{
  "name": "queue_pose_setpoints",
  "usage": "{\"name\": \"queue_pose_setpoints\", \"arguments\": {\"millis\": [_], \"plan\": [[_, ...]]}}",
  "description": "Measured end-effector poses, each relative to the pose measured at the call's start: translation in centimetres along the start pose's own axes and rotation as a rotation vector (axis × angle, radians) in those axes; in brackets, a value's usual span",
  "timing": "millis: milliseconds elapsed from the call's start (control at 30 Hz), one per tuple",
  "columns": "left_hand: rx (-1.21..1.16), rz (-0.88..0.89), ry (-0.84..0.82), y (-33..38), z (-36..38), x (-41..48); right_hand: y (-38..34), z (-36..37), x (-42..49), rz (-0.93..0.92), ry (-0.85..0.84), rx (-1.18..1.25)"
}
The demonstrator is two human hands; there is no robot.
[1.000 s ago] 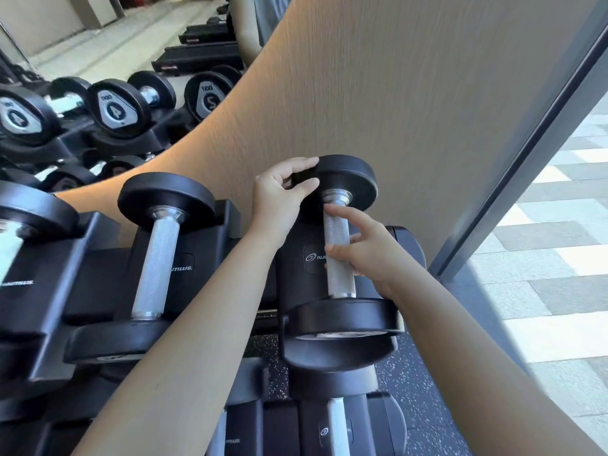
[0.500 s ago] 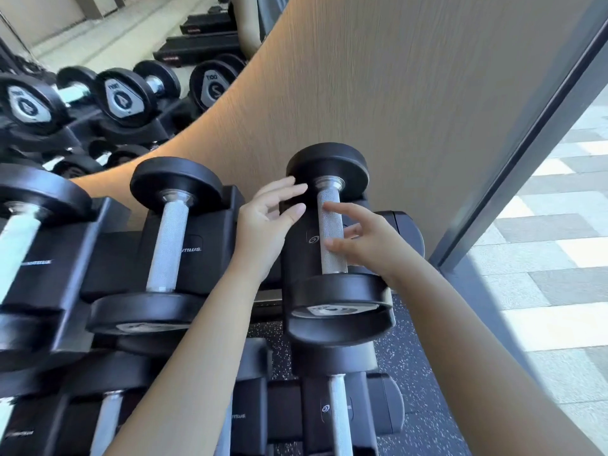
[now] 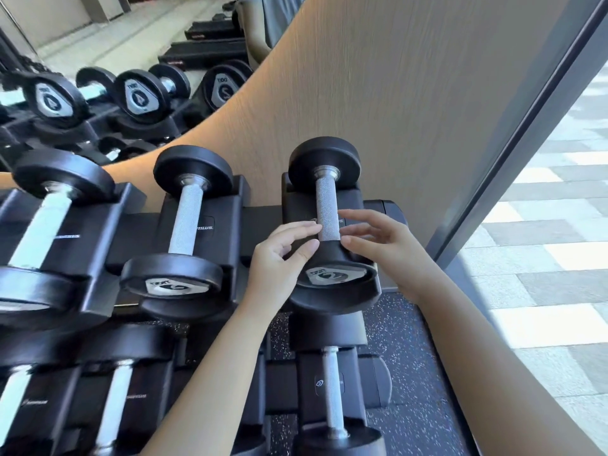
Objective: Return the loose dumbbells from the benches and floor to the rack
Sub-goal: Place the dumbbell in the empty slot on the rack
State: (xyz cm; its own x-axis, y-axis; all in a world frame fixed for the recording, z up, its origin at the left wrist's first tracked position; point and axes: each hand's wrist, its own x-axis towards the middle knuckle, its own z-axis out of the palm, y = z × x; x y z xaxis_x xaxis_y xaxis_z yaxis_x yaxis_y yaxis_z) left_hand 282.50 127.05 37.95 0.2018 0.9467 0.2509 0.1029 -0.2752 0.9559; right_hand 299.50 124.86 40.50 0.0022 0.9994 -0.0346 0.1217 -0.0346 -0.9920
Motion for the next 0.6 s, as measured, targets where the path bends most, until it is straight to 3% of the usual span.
{"name": "queue_pose_setpoints", "arguments": {"millis": [167,400,600], "plan": [[0.032,0.026,-0.002,-0.1,0.1,-1.3,0.4,0.3,-1.4,-0.086,-0.002,-0.114],[0.035,-0.008,-0.009,-1.0,0.1,-2.5,1.4,0.4,-2.2,-0.199,0.035,-0.516],[0.004,-0.044,0.087,-1.3,0.6,-2.9,2.4,1.0,-2.0,-0.207,0.159,-0.479]]}}
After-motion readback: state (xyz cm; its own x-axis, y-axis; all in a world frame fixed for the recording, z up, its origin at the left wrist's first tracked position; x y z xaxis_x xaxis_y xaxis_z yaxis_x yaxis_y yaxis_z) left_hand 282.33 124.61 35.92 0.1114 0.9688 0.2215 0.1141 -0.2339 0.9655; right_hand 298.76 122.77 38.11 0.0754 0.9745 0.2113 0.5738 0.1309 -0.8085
